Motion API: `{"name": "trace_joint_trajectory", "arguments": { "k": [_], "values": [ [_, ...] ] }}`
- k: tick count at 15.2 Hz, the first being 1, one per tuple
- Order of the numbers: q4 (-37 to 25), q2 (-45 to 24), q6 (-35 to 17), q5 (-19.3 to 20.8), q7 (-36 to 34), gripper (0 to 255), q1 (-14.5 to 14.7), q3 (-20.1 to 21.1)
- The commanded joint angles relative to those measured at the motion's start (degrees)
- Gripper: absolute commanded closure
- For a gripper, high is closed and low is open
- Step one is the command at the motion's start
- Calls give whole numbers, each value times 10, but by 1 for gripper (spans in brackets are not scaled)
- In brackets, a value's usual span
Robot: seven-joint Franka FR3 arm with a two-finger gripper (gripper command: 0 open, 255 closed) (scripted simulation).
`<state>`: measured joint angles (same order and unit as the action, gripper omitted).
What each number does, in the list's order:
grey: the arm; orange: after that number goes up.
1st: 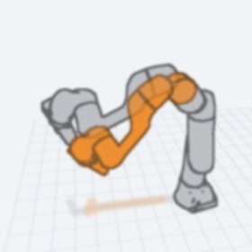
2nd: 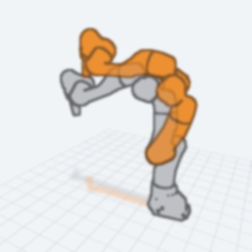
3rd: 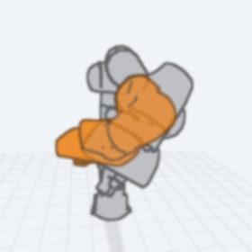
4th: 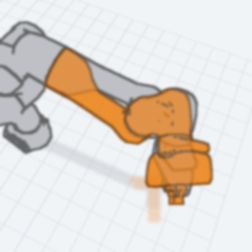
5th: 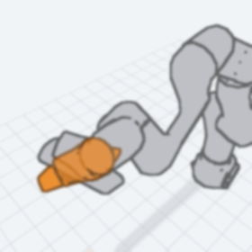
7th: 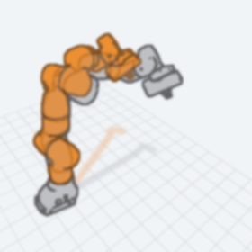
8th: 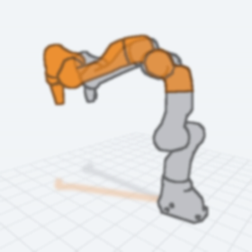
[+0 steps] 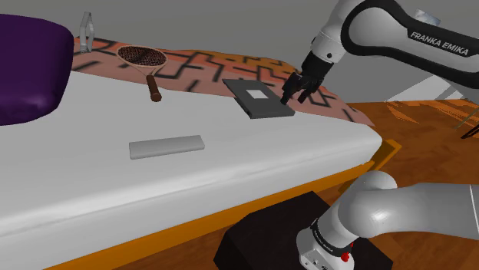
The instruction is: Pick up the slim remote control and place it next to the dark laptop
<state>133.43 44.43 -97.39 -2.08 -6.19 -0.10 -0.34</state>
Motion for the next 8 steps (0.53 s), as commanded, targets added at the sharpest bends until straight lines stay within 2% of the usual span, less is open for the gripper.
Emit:
{"name": "trace_joint_trajectory", "arguments": {
  "k": [1,8],
  "values": [
    [0,0,0,0,0,0,0,0],
    [-64,-137,-55,-9,82,0,57,20]
  ]
}}
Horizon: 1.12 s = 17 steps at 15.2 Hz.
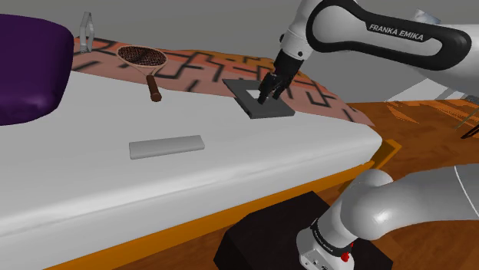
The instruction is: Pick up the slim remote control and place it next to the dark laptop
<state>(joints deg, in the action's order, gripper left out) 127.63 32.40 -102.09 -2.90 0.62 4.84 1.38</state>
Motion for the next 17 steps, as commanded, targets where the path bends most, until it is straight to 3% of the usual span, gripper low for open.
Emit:
{"name": "trace_joint_trajectory", "arguments": {
  "k": [1,17],
  "values": [
    [-17,-36,-14,-2,25,0,15,6],
    [-198,-301,-54,10,185,0,117,89]
  ]
}}
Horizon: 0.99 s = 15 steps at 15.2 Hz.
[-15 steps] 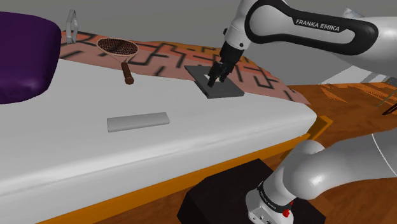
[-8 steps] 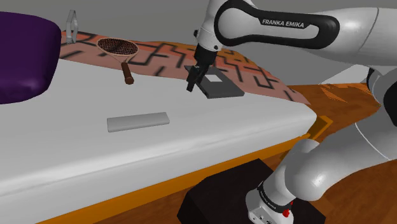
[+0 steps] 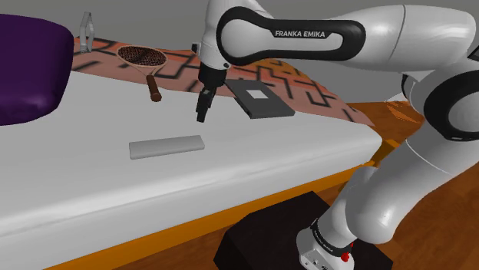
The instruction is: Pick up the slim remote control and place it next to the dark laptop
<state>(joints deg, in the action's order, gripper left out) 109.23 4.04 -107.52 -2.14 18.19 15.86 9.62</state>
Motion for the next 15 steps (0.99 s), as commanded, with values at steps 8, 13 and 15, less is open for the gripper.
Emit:
{"name": "trace_joint_trajectory", "arguments": {
  "k": [8,13,15],
  "values": [
    [-98,-125,2,34,74,0,57,56],
    [-82,-142,-27,40,80,0,64,61],
    [-70,-145,-41,41,80,0,65,61]
  ]
}}
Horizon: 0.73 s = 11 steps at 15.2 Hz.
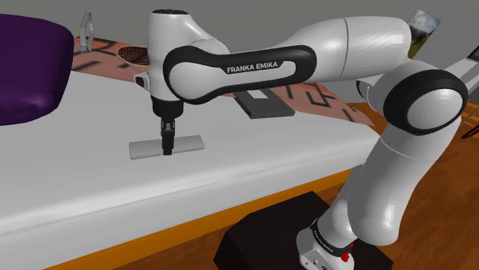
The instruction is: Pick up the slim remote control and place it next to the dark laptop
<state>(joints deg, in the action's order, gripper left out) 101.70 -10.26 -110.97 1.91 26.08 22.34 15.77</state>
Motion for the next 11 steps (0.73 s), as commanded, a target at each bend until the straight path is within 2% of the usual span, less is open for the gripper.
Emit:
{"name": "trace_joint_trajectory", "arguments": {
  "k": [1,10,11],
  "values": [
    [11,-3,-14,1,0,0,0,0],
    [14,-4,-18,1,0,0,0,0],
    [14,-4,-18,1,0,255,0,0]
  ]
}}
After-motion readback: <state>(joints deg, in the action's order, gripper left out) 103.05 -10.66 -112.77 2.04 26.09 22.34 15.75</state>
